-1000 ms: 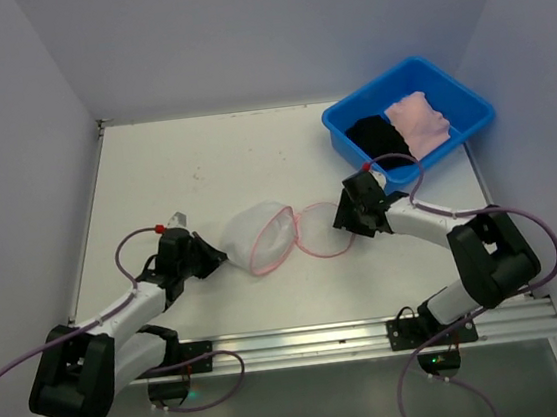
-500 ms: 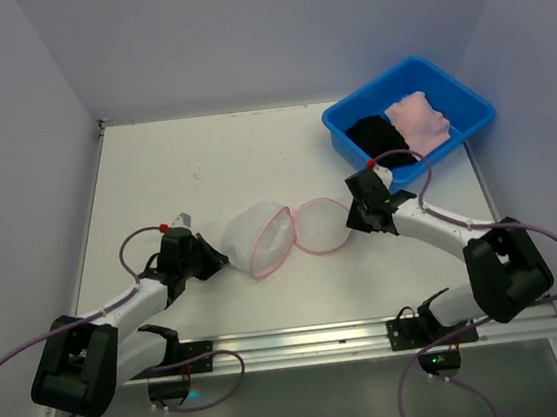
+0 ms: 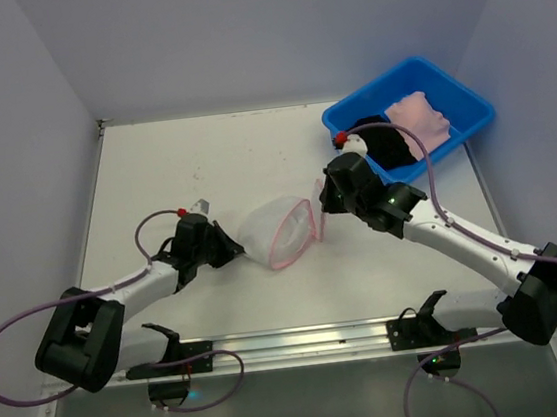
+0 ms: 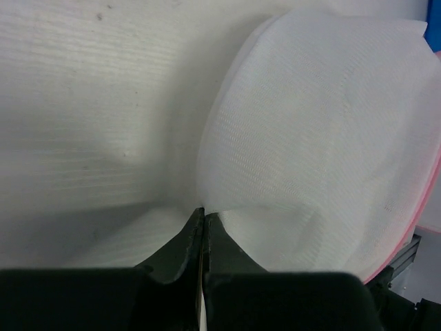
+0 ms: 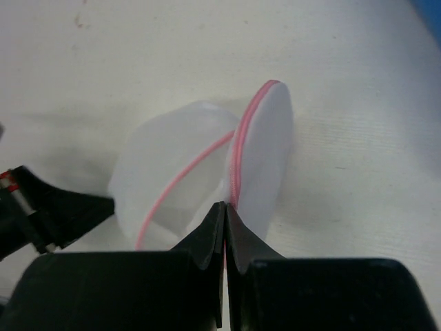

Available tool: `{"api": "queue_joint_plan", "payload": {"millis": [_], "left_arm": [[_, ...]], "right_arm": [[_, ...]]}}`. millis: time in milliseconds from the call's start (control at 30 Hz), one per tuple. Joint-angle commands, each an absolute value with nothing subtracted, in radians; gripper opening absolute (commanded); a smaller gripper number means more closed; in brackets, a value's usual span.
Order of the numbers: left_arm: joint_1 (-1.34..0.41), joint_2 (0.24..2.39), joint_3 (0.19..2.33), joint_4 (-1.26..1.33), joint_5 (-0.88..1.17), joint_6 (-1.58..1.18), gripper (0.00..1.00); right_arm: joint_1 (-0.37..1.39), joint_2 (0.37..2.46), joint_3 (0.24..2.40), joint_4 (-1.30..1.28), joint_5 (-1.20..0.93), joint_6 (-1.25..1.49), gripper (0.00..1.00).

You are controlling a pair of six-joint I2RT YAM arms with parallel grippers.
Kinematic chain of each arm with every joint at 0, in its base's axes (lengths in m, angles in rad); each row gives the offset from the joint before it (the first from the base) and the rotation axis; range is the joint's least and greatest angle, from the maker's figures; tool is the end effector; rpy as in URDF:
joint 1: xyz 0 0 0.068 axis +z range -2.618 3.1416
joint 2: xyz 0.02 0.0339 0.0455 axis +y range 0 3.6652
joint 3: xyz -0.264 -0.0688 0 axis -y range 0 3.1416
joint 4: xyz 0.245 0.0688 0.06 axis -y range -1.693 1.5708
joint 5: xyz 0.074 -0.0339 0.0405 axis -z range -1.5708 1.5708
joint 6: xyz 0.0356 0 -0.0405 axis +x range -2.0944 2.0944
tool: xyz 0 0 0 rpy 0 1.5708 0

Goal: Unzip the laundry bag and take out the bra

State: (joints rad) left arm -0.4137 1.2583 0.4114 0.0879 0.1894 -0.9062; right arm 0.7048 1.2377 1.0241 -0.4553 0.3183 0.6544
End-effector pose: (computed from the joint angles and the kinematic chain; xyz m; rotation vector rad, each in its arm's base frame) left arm 0.2034 -0.0966 0.1459 -0.5066 2.4308 -0.8398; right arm 0.2132 0.1667 0.3028 0.1167 2.2266 0.3990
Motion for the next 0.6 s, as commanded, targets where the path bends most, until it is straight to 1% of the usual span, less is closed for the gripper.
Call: {"api": "queue_joint_plan", "payload": {"millis": [0, 100, 233, 267, 400, 567], "left_arm": [[-0.452, 1.316, 0.446, 0.164, 0.181, -0.959, 0.0], [-0.483, 1.368, 0.443, 0.216, 0.196, -0.994, 0.0], [-0.508, 1.397, 0.436, 0.258, 0.196, -1.023, 0.0], [-0.511, 1.399, 0.434, 0.261, 0.201, -1.028, 0.0], [-0.52, 1.382, 0.417, 0.27, 0.192, -1.038, 0.0], [-0.522, 1.373, 0.385, 0.291, 0.195, -1.043, 0.0]], "right_arm": [[0.773, 1.256, 1.098, -0.416, 0.287, 0.597, 0.0], [0.869, 1.34, 1.144, -0.37, 0.249, 0.569, 0.0], [0.937, 1.494, 1.209, -0.357, 0.232, 0.568, 0.0], [0.946, 1.555, 1.227, -0.354, 0.224, 0.568, 0.0], [0.965, 1.675, 1.241, -0.315, 0.173, 0.568, 0.0], [0.963, 1.77, 1.224, -0.262, 0.146, 0.56, 0.0]]}}
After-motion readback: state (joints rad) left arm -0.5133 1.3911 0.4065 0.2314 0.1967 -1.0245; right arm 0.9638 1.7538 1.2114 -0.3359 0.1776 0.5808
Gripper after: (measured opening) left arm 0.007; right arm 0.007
